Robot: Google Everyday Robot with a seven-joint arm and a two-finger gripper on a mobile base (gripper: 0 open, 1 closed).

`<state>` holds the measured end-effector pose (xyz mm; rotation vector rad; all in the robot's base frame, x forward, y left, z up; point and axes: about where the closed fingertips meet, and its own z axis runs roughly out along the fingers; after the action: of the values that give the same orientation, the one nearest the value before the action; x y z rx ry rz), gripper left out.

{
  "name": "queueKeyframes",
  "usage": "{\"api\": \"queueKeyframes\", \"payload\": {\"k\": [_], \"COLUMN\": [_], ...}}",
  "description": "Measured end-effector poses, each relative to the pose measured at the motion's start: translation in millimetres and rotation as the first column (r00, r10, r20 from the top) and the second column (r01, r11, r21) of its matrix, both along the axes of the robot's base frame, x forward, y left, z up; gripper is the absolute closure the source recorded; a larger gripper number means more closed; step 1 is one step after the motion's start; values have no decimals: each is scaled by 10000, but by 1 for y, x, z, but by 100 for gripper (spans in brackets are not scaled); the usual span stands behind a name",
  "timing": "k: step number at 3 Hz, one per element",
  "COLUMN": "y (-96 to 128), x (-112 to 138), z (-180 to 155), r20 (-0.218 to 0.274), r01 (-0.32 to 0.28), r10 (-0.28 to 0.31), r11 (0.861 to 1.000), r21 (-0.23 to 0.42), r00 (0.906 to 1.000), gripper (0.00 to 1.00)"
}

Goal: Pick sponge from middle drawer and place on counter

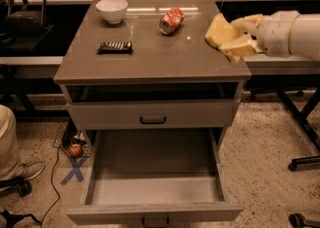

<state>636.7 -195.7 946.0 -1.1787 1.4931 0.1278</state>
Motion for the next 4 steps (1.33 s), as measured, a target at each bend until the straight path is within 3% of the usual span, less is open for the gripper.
{"api": "queueKeyframes", "payload": {"k": [1,2,4], "y": [35,69,103], "x": [33,63,111], "z": [9,-2,-36], "r20": [-477,-1254,-2413], "r01": [27,-94,-348], "r10": [-48,-41,-175], "r11": [9990,9942,9769], "r21": [-435,-1073,-2106], "r00": [9988,9921,9703], "gripper": [100,100,58]}}
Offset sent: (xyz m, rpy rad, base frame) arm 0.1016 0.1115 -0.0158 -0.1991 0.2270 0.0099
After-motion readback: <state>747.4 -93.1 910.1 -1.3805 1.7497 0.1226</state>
